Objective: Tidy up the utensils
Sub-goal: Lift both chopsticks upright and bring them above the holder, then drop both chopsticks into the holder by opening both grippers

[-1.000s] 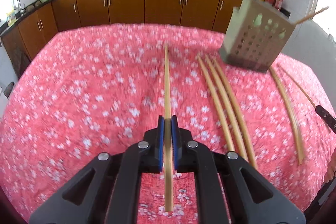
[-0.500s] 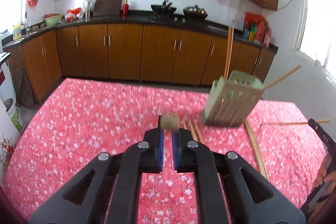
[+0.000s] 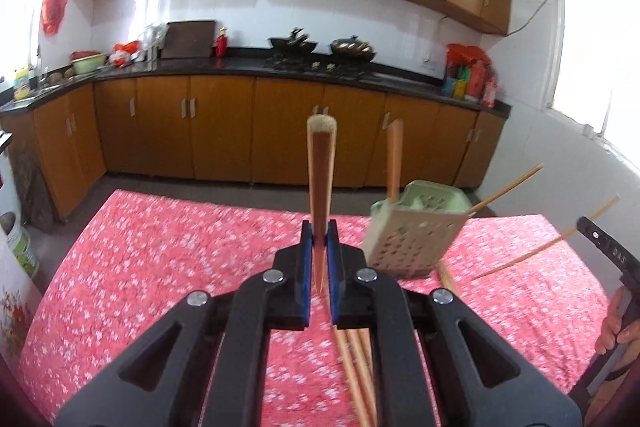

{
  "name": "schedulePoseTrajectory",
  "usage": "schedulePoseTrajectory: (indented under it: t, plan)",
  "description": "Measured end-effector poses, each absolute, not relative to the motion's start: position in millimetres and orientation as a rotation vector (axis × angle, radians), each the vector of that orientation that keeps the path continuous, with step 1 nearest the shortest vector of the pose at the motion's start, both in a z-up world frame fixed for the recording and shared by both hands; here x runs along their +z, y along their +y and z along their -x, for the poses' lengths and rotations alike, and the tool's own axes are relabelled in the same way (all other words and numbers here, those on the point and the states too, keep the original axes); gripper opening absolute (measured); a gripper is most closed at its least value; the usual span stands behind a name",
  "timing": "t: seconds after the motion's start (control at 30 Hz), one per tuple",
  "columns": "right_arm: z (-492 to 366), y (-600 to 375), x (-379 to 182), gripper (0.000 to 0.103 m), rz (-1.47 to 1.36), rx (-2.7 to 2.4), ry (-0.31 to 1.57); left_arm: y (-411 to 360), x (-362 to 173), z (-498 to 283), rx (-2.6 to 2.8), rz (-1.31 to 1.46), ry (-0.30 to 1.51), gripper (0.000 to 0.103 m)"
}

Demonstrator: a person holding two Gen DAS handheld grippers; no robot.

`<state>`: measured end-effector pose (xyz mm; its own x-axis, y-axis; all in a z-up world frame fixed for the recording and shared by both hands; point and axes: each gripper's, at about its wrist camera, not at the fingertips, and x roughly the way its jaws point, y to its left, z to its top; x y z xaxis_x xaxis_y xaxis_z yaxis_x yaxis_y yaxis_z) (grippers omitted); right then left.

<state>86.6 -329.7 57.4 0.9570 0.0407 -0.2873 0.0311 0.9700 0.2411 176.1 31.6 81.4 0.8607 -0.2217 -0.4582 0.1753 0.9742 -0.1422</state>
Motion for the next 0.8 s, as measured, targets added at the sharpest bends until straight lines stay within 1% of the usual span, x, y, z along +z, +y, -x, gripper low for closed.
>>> schedulePoseTrajectory:
  t: [0.23,0.43,0.6,0.8]
  plan:
    - [-77,-314,110,0.007,-0.272,0.148,0.220,5,136,-165,-0.336,0.115,0.394,0.008]
    - [-89,-301,134,0.007,-0.252,0.144,0.137,-20,165,-178,-0.351,0.122,0.314,0.008]
    - [-116,-290,132,0.007,-0.232,0.123,0.134,-41,169,-207,-0.336,0.111,0.297,0.008]
    - [-158,-288,108,0.007,-0.252,0.114,0.235,-57,144,-247,-0.331,0.107,0.395,0.008]
